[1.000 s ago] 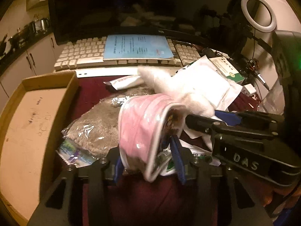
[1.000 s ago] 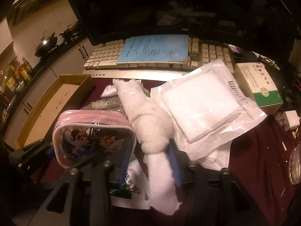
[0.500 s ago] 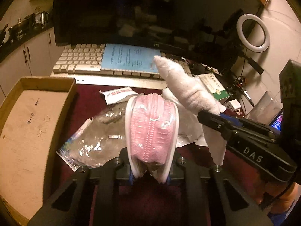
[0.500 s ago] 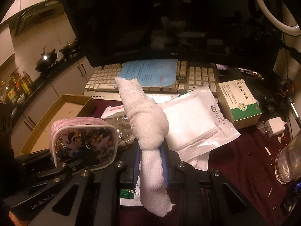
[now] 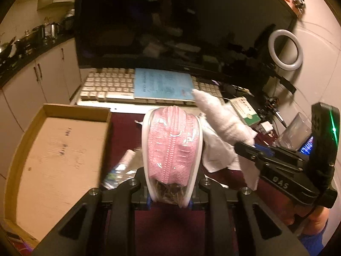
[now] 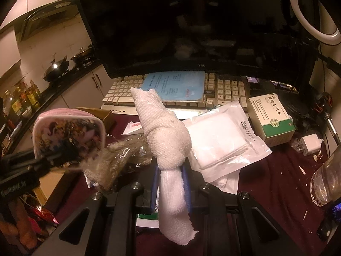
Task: Organize soft objects
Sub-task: 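Carry the pink pouch and white towel over the cardboard box with both tools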
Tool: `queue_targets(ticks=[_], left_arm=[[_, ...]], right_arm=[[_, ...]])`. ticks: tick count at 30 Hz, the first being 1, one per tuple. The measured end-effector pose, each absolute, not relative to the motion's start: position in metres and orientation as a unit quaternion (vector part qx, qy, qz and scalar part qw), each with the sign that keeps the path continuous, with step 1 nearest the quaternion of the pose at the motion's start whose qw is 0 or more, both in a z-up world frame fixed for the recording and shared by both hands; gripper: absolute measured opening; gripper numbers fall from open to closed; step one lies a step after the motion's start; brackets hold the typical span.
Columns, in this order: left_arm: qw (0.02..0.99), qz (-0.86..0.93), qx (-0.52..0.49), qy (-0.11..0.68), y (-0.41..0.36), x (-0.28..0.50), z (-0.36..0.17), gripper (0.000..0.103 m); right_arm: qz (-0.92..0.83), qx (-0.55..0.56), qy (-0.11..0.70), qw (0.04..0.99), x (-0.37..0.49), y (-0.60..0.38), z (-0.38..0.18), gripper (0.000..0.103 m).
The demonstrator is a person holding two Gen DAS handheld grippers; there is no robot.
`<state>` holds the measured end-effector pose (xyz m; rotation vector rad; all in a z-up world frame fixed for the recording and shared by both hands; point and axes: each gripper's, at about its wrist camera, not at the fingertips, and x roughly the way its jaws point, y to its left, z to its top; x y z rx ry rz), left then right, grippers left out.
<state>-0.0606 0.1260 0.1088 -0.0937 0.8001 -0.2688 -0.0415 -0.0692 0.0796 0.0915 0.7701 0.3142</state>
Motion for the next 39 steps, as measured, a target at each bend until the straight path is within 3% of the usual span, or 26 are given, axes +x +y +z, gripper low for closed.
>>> queue_targets(ticks=[39], left_arm=[[0.887,-0.022,-0.109,0.449,0.278,-0.021,0.095,0.022]], right_arm=[[0.273,0.024,0.412,0.869,0.009,0.075,0.093,0.022]])
